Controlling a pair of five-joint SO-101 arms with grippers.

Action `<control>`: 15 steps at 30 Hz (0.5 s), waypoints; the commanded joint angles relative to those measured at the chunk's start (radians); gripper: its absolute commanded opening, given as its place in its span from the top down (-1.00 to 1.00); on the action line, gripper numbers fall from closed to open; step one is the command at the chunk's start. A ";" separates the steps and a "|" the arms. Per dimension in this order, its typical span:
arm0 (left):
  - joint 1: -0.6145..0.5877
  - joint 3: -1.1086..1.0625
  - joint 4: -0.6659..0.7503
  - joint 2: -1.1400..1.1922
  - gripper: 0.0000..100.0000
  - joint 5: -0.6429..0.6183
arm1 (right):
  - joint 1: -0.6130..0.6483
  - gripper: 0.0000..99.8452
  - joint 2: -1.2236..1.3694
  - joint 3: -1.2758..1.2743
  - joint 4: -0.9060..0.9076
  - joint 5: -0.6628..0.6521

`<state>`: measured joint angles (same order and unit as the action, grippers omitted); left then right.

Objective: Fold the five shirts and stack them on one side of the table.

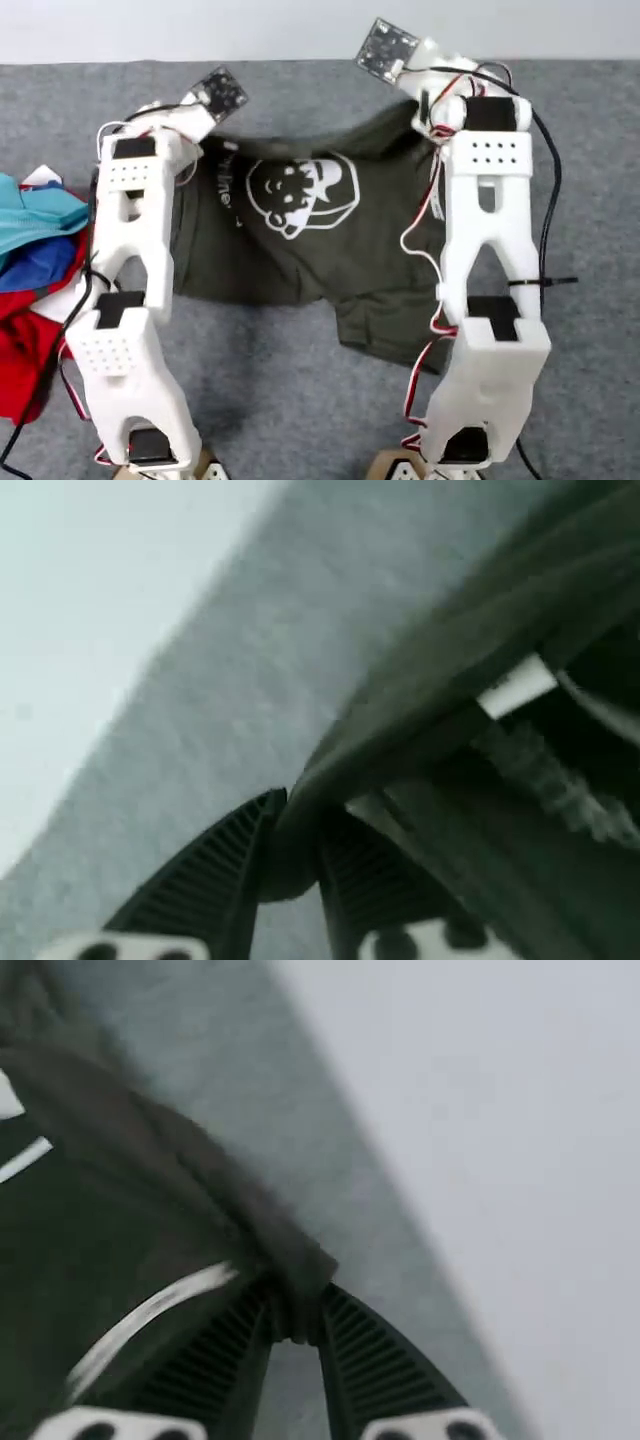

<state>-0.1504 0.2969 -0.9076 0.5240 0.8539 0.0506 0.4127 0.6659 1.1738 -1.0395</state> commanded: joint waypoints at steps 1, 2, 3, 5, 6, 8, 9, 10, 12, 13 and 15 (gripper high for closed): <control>-0.002 0.012 -0.175 -0.110 0.99 0.054 | -0.027 0.98 -0.122 0.074 0.232 0.052; -0.002 0.012 -0.215 -0.121 0.99 0.058 | -0.031 0.98 -0.137 0.074 0.288 0.068; -0.002 0.012 -0.253 -0.135 0.99 0.068 | -0.036 0.98 -0.150 0.074 0.338 0.078; 0.009 0.012 -0.333 -0.161 0.99 0.092 | -0.038 0.98 -0.174 0.074 0.443 0.094; 0.011 0.012 -0.376 -0.173 0.99 0.104 | -0.038 0.98 -0.186 0.074 0.495 0.100; 0.020 0.012 -0.453 -0.193 0.99 0.132 | -0.038 0.98 -0.211 0.074 0.584 0.114; 0.025 0.012 -0.491 -0.203 0.99 0.141 | -0.038 0.98 -0.222 0.072 0.616 0.126; 0.028 0.012 -0.528 -0.209 0.99 0.149 | -0.038 0.98 -0.234 0.066 0.625 0.140; 0.032 0.012 -0.591 -0.219 0.99 0.155 | -0.058 0.98 -0.271 0.046 0.624 0.163; 0.035 0.012 -0.615 -0.219 0.99 0.155 | -0.067 0.98 -0.289 0.028 0.624 0.163; 0.041 0.012 -0.663 -0.218 0.99 0.157 | -0.076 0.98 -0.337 -0.035 0.625 0.163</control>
<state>-0.1197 0.2969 -1.4937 0.3675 0.9935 0.0046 0.1795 0.6582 1.7538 -0.8938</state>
